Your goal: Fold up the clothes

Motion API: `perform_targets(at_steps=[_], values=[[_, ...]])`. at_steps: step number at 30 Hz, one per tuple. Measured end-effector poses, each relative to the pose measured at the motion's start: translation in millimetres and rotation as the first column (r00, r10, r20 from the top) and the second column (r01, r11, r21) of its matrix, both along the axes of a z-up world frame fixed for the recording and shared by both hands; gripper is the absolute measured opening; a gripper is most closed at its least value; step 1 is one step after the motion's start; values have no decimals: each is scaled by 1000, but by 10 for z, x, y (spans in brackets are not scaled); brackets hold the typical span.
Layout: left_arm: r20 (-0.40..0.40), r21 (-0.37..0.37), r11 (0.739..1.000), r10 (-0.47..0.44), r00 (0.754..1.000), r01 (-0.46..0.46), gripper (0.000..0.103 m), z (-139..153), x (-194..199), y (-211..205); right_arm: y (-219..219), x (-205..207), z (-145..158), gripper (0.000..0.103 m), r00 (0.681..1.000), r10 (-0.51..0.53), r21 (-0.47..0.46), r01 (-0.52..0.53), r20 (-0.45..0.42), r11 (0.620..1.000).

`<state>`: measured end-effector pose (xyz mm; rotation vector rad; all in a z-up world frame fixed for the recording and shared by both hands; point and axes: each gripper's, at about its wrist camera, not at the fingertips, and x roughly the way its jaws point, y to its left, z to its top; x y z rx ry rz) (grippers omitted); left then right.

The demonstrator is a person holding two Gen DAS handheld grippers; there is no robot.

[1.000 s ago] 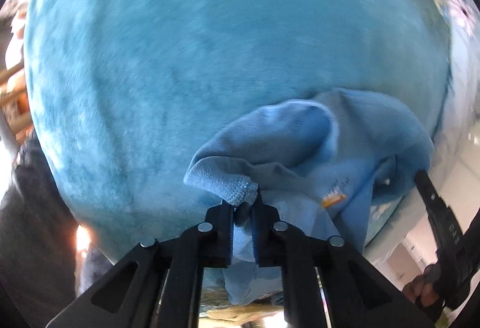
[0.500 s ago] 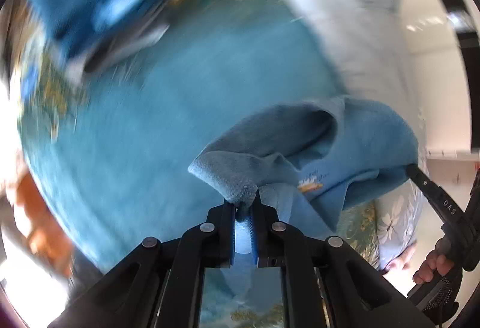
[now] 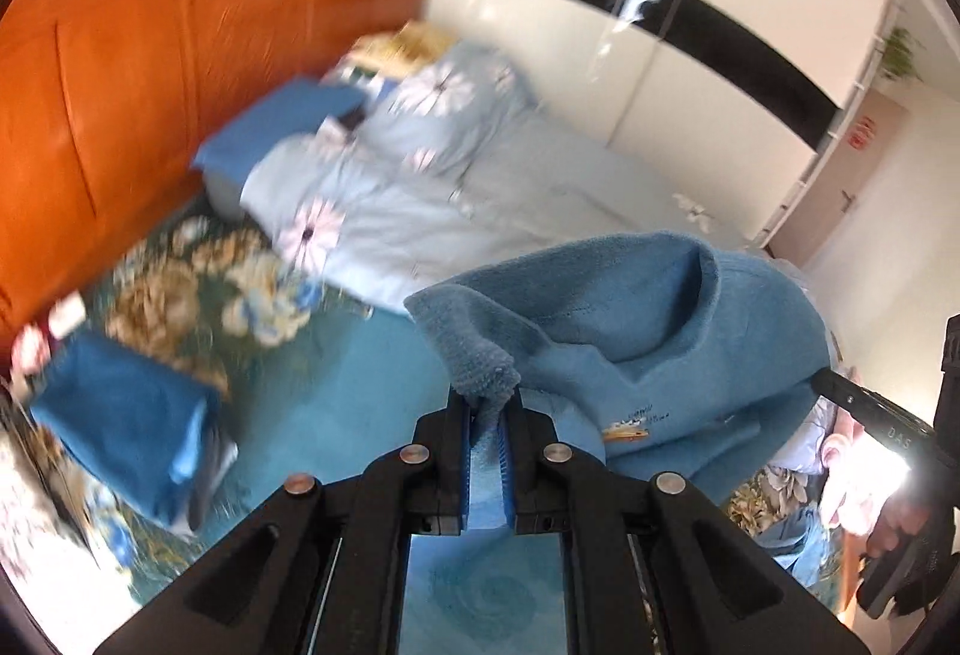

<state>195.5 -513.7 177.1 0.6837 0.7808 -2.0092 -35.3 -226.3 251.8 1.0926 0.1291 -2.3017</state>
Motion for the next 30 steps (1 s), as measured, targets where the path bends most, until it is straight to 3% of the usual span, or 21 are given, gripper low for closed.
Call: perform_targets(at_steps=[3,9,14,17,20,23,30], values=[[3,-24,999,-31,1000,31,8,178,20,239,152,227,181,5,999,8,-25,-9,-32,1000],[68,15,997,-76,995,75,8,22,241,724,419,785,233,5,1000,14,-47,-16,-25,999],[107,30,993,-119,987,117,8,274,366,1092,625,1240,225,5,1000,4,-49,-4,4,999],[140,-1,985,-173,975,175,8,485,351,1143,756,1490,363,5,1000,-6,-88,8,17,996],[185,6,975,-220,958,223,8,513,242,1007,812,1575,391,5,999,-28,-96,31,33,995],[230,80,966,-257,938,245,8,98,12,694,797,1454,169,5,993,-69,-69,76,97,995],[295,289,926,-328,897,243,8,-1170,-563,1,655,841,-938,5,929,-221,40,219,296,975]])
